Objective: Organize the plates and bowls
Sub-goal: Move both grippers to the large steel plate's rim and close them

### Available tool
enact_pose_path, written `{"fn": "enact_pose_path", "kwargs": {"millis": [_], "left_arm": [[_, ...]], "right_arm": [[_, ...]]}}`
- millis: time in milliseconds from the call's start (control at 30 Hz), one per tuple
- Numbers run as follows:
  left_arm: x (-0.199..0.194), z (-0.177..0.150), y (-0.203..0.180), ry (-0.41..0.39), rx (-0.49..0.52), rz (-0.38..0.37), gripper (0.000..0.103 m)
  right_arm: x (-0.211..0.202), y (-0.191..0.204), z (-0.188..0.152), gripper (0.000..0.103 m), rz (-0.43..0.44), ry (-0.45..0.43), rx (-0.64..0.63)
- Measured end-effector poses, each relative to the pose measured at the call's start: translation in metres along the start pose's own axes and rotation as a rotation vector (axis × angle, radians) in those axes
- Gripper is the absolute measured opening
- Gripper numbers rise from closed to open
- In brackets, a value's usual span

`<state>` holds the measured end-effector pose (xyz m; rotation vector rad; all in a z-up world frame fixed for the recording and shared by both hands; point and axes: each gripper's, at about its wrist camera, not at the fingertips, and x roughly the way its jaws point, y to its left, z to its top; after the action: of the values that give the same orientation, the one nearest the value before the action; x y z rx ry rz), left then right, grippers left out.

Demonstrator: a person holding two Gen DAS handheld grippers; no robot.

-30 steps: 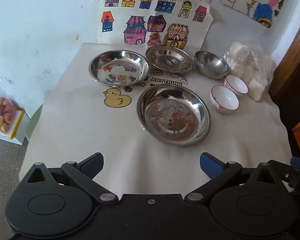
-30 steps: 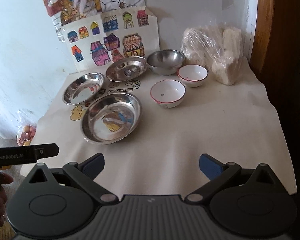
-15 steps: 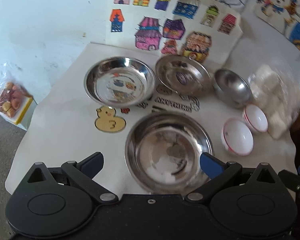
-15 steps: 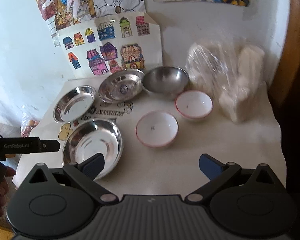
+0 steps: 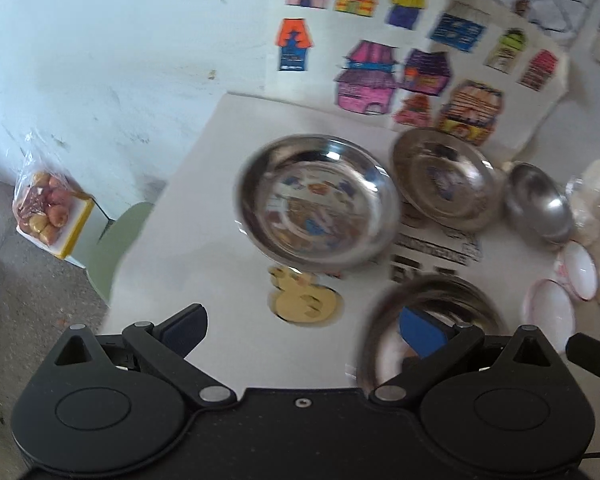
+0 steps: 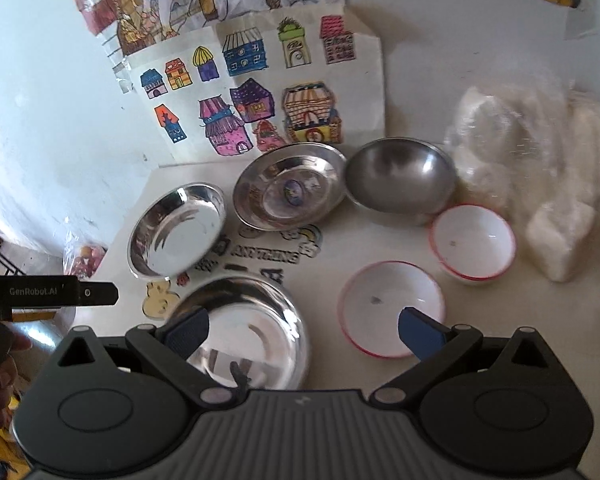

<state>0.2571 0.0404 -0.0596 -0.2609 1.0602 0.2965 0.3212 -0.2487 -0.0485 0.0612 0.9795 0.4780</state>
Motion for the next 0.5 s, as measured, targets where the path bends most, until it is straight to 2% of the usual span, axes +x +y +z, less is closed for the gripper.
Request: {"fn": "enact_pose_path", "kwargs": {"millis": [267, 500], "left_arm": [[0.048, 0.058, 0.058, 0.014, 0.060, 0.016, 0.102], [0.099, 0.092, 0.063, 0.023, 0.141, 0.044, 0.101]], "right_arm": [[0.056, 0.055, 0.022, 0.103, 0.007, 0.025, 0.023], [0.112, 0.082, 0.031, 0.103, -0.009, 0.066, -0.004]]}}
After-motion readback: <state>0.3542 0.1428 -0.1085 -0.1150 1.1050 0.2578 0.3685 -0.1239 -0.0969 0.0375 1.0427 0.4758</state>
